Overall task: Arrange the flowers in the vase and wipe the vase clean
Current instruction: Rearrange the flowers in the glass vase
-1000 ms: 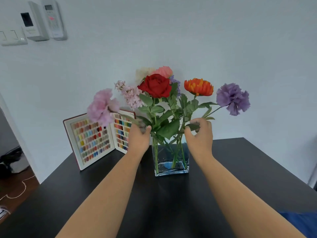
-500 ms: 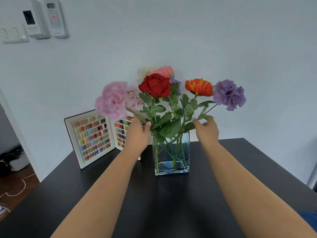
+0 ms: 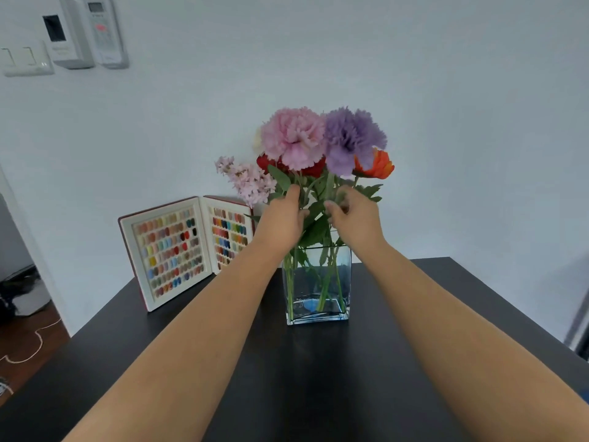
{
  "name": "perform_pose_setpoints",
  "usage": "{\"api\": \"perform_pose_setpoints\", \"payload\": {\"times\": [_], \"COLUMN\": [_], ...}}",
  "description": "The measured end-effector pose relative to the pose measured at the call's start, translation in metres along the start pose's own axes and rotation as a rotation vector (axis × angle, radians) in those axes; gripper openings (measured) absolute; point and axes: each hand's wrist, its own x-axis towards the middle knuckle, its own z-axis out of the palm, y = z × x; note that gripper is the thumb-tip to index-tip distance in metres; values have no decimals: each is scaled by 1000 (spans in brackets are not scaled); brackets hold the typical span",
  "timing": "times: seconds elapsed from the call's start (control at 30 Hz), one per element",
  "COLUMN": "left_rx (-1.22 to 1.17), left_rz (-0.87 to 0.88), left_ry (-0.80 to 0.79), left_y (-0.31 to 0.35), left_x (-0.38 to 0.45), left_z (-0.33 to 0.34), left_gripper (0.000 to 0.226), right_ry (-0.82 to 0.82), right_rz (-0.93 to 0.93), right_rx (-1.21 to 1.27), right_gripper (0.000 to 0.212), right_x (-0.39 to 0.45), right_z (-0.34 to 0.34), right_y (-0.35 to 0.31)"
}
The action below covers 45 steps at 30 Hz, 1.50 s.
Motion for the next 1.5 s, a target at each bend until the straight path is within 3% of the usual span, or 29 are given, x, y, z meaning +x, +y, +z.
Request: {"api": "perform_pose_setpoints", "payload": {"times": [0.17, 0.3, 0.53, 0.9, 1.13, 1.2, 1.33, 1.4, 1.5], "left_rx": [-141, -352, -371, -360, -374, -412, -618, -690, -698], "left_rz": [-27, -131, -162, -229, -310, -370, -557, -545, -473], "left_ry": [41, 111, 119, 170, 12, -17, -26, -126, -247], "left_y": [-3, -7, -17, -45, -52, -54, -55, -53, -45], "left_x": [-10, -32, -62, -71, -71, -68, -58, -55, -52], "left_z": [4, 9, 19, 10, 11, 11, 11, 13, 22], "left_gripper": [48, 65, 56, 43, 44, 47, 51, 65, 84], "right_ry": [24, 25, -10, 65, 310, 246, -135, -344, -472], "right_rz": [26, 84, 98, 109, 231, 336, 461, 441, 395], "right_rx": [14, 24, 32, 119, 194, 170, 196, 210, 256], "right_gripper": [28, 44, 57, 48, 30, 31, 42, 42, 35], "right_x": [-12, -22, -40, -58, -30, -13, 12, 15, 19], "right_z": [3, 0, 5, 0, -21, -27, -30, -31, -28], "right_y": [10, 9, 14, 22, 49, 57, 62, 55, 48]}}
